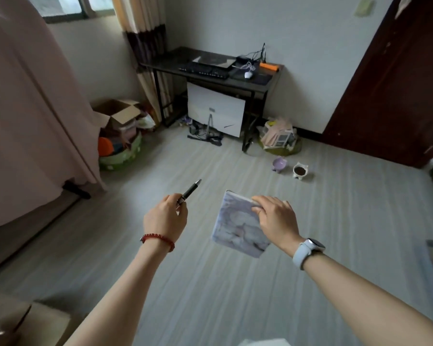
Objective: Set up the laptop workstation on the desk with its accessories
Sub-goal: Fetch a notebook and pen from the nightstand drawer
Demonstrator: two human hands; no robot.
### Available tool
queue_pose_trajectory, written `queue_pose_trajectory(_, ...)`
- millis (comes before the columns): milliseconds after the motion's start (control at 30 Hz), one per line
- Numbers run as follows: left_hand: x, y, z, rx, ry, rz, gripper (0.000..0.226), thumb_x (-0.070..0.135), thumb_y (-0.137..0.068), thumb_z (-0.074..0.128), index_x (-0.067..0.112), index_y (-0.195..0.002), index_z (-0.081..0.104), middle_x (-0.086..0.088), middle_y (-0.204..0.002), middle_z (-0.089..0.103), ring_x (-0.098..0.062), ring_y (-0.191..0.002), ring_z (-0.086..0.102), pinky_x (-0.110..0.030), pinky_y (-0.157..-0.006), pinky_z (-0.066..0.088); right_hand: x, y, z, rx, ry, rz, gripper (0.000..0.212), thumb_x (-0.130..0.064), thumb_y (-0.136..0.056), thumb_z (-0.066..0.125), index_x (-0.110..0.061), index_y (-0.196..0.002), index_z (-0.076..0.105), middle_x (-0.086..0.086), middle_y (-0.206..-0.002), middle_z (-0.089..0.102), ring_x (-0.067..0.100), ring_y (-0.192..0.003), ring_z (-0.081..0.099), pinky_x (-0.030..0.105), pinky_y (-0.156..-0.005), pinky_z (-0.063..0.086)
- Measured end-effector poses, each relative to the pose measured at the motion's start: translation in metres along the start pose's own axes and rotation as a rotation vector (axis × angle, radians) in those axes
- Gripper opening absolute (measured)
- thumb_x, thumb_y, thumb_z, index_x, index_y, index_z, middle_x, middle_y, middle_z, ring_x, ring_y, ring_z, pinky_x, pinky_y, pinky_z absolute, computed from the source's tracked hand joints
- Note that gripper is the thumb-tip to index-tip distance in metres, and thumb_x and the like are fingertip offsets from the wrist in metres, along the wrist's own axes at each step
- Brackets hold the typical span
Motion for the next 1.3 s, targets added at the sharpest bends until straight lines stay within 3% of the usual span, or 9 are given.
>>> queue_pose_trajectory(200, 0.004, -0.201, 0.067, 0.006, 0.009, 0.039, 0.012, 0.019, -0.086, 0.052, 0.016, -0.084, 0.063, -0.006, -0.083, 0.066, -0.031, -0.072, 0.059, -0.026, -0.054, 0.032, 0.037, -0.192, 0.064, 0.008, -0.030, 0.012, 0.020, -0.013, -0.085, 0.060, -0.013, -0.105, 0.065, 0.006, -0.100, 0.070, 0.029, -0.094, 0.063, 0.036, -0.075, 0.039)
queue_pose_trajectory(400, -0.021, -0.395, 0.121, 0.038, 0.015, -0.020, 0.012, 0.020, -0.086, 0.052, 0.016, -0.088, 0.064, -0.005, -0.088, 0.066, -0.030, -0.080, 0.061, -0.032, -0.060, 0.044, 0.063, -0.399, 0.144, -0.020, -0.081, 0.010, 0.024, -0.017, -0.090, 0.054, -0.015, -0.113, 0.062, 0.005, -0.110, 0.068, 0.028, -0.102, 0.059, 0.035, -0.081, 0.037)
queue_pose_trajectory(533, -0.060, -0.507, 0.113, 0.117, 0.003, -0.077, 0.010, 0.018, -0.085, 0.057, 0.014, -0.090, 0.066, -0.006, -0.087, 0.068, -0.029, -0.077, 0.063, -0.028, -0.059, 0.042, 0.046, -0.535, 0.182, -0.045, -0.084, -0.011, 0.024, -0.018, -0.090, 0.054, -0.017, -0.113, 0.062, 0.003, -0.109, 0.067, 0.027, -0.102, 0.059, 0.033, -0.079, 0.033)
queue_pose_trajectory(800, -0.164, -0.724, 0.140, 0.197, -0.036, -0.189, 0.017, 0.019, -0.084, 0.060, 0.014, -0.099, 0.067, -0.010, -0.095, 0.070, -0.032, -0.086, 0.064, -0.036, -0.068, 0.050, 0.010, -0.773, 0.286, -0.090, -0.182, -0.019, 0.023, -0.015, -0.089, 0.055, -0.016, -0.111, 0.062, 0.006, -0.110, 0.068, 0.031, -0.101, 0.060, 0.035, -0.082, 0.036)
queue_pose_trajectory(967, -0.209, -0.903, 0.196, 0.138, 0.000, -0.188, 0.016, 0.022, -0.085, 0.057, 0.014, -0.097, 0.066, -0.010, -0.096, 0.069, -0.033, -0.091, 0.063, -0.036, -0.070, 0.049, -0.010, -0.931, 0.369, -0.125, -0.236, 0.044, 0.024, -0.017, -0.090, 0.055, -0.017, -0.113, 0.063, 0.007, -0.112, 0.068, 0.033, -0.102, 0.059, 0.035, -0.085, 0.039)
queue_pose_trajectory(1300, -0.228, -1.210, 0.267, 0.083, 0.073, -0.152, 0.015, 0.024, -0.085, 0.054, 0.019, -0.096, 0.064, -0.005, -0.094, 0.068, -0.030, -0.089, 0.062, -0.032, -0.070, 0.046, 0.012, -1.200, 0.433, -0.097, -0.286, 0.220, 0.028, -0.019, -0.092, 0.053, -0.016, -0.119, 0.059, 0.003, -0.119, 0.065, 0.028, -0.109, 0.058, 0.038, -0.090, 0.042)
Point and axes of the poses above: each hand's wrist, its own y-axis away from the middle knuckle, its own z-axis out of the palm, x = y × z, the point moved 10 cm from there along -y, towards the middle knuckle
